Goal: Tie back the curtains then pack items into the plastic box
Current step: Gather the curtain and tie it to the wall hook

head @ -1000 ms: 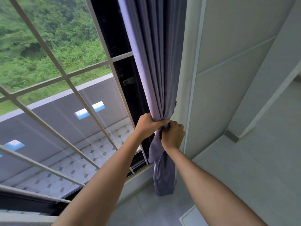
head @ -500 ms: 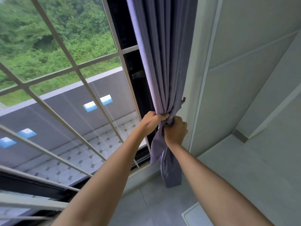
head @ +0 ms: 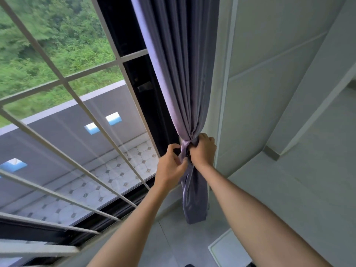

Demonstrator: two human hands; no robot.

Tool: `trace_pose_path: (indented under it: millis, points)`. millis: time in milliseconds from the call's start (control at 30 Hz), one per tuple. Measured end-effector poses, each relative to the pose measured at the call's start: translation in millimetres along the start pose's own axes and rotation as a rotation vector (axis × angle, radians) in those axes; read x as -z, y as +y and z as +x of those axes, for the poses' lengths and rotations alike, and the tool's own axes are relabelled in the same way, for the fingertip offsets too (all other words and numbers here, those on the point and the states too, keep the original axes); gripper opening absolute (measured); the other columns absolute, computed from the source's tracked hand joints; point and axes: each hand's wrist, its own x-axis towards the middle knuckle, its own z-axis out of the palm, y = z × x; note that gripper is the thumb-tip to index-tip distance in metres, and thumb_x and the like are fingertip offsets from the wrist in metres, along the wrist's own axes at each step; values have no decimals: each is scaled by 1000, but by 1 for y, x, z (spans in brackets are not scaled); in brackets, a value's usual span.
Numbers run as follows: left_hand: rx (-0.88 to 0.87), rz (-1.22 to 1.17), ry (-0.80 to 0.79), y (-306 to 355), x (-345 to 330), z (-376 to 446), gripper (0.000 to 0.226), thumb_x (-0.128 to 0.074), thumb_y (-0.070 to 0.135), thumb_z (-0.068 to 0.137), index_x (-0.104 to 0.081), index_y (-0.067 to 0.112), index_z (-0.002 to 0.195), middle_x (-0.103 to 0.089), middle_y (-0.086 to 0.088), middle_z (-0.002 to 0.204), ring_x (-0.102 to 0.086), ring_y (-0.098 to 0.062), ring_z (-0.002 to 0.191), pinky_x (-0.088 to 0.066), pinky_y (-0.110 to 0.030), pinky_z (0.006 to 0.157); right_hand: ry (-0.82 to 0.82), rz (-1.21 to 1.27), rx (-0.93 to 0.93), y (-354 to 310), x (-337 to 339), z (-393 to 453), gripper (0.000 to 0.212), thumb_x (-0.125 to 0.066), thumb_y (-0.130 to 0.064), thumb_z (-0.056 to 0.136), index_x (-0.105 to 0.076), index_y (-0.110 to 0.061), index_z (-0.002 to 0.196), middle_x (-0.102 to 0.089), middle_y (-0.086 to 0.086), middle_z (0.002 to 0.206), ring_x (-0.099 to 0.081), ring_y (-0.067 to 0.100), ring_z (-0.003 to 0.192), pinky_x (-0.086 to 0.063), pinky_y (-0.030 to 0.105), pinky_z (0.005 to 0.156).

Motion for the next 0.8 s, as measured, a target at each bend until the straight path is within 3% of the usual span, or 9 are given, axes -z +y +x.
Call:
trace_pose_path:
  millis: [100,267,367,467,567,667,733,800]
  points:
    - [65,126,-6,-5,-4,7,13,-59,27,91,-57,19,101,-52,9,58,-51,-8,53,-40,-23,49,-19,26,-5,5,4,2,9,-59,-15,83,-59,-6,82,-63,9,91,-44,25,85,-30,31,68]
    - [-11,105,228,11,8,29,11,-40,18,100,-40,16,89,-59,-4,67,-56,-23,55,-43,-35,45,-78,92,-11,15,7,3,23,-70,-33,81,-59,-13,86,-55,-6,82,-44,17,88,-41,28,68]
    - [26,-27,253,29,0,44,10,-40,14,99,-37,17,89,-61,-4,75,-56,-21,63,-46,-31,52,-77,79,-7,18,9,4,27,-69,-38,82,-60,-13,88,-55,-6,82,-43,14,88,-40,26,69]
    - [165,-343,295,44,-13,52,13,-52,4,92,-40,8,94,-59,0,77,-55,-9,67,-46,-12,58,-41,58,-10,22,15,4,25,-69,-36,82,-52,-18,79,-49,-9,75,-42,13,84,-35,23,66]
    - [202,-354,231,43,-26,54,4,-56,7,89,-54,4,86,-59,0,71,-50,-5,62,-43,-12,55,-33,71,-25,24,24,3,26,-69,-31,82,-46,-21,74,-44,-13,68,-40,13,82,-35,23,65]
    - [115,-341,136,45,-35,47,31,-44,-5,85,-47,15,60,-47,4,60,-38,-7,55,-33,-21,52,-73,67,-17,26,29,5,22,-68,-30,81,-50,-19,75,-48,-10,70,-40,14,81,-33,23,63]
    - [9,-284,75,46,-36,42,29,-42,-12,78,-53,12,65,-49,8,77,-43,-6,68,-37,-20,62,-98,50,-2,28,30,7,20,-68,-30,81,-54,-16,77,-53,-6,75,-38,13,79,-30,18,58]
    - [-82,-238,-4,42,-37,40,18,-47,-3,75,-61,7,79,-48,3,101,-44,-8,93,-39,-12,79,-97,53,3,30,32,8,20,-69,-28,81,-55,-15,77,-54,-6,76,-37,14,77,-33,13,58]
